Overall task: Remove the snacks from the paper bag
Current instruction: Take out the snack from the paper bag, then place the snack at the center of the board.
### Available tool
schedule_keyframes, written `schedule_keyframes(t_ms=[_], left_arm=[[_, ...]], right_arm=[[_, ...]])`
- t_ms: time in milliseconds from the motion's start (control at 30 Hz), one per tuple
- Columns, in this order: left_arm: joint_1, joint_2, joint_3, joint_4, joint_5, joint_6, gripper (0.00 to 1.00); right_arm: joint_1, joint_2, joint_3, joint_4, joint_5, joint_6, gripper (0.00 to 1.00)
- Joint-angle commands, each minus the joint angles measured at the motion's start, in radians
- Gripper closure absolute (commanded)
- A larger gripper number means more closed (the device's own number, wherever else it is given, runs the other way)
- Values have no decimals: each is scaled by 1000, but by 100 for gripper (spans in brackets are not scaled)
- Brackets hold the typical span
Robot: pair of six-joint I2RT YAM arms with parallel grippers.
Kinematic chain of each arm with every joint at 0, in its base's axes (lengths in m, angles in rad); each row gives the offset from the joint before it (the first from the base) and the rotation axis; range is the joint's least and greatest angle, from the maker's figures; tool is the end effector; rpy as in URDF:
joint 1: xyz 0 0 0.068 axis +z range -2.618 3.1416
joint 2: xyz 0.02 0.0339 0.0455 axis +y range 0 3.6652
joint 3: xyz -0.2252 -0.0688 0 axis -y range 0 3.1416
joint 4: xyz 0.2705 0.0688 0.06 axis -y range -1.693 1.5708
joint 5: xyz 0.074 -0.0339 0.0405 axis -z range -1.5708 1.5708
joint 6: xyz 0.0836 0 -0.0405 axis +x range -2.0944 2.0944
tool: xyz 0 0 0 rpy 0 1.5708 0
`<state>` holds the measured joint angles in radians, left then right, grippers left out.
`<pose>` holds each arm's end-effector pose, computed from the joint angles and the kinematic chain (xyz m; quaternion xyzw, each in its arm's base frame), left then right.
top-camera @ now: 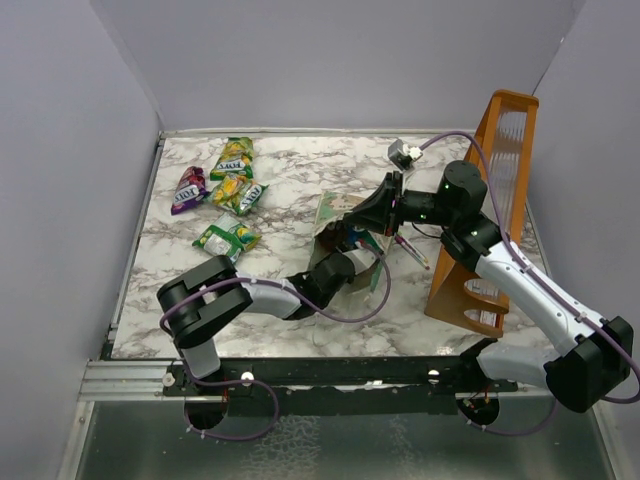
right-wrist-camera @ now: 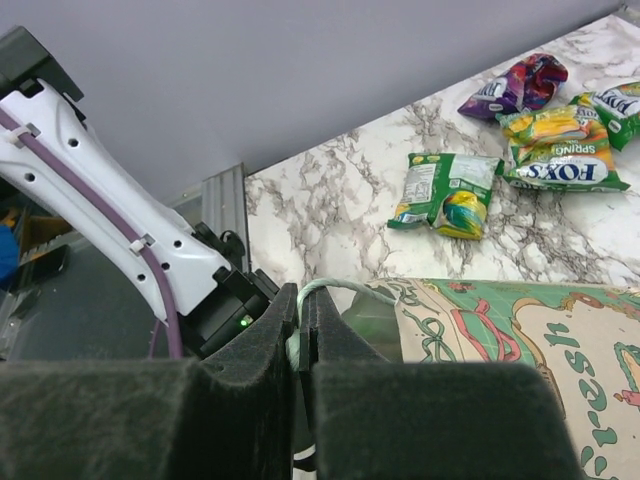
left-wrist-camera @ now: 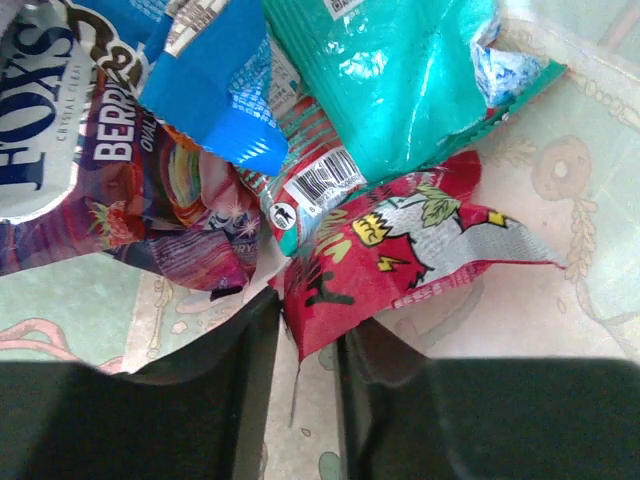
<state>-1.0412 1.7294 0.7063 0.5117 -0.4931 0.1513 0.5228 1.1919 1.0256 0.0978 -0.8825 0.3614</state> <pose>0.2243 -0.3048 0.0639 0.3679 0.7617 -0.0208 0.5329 0.2625 0.2258 0.3284 -0.3438 0.6353 0.5462 0.4242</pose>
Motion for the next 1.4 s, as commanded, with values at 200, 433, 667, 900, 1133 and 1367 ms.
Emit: schedule_keyframes(t_ms=[200,433,667,900,1133,1367], left_arm=[[-5,-272,-18,-62,143,0,95],[-14,-497,-55,-190,287,-75,100],[-25,-738,-74,-343,467,-120,100],[-25,-1012,81,-665,502,-87,100],[-25,-1157,195,-659,52,-40,100],[-25,-1028,112,-515,-554,4,100]], right_arm=[[6,-9,7,15,73,-3,99],[6,5,18,12,122,-5,98],[6,-11,14,-13,223,-13,99],[6,-19,1,-19,250,-18,99],[6,-8,2,-20,242,-20,99],[6,-10,5,-27,238,-16,99]])
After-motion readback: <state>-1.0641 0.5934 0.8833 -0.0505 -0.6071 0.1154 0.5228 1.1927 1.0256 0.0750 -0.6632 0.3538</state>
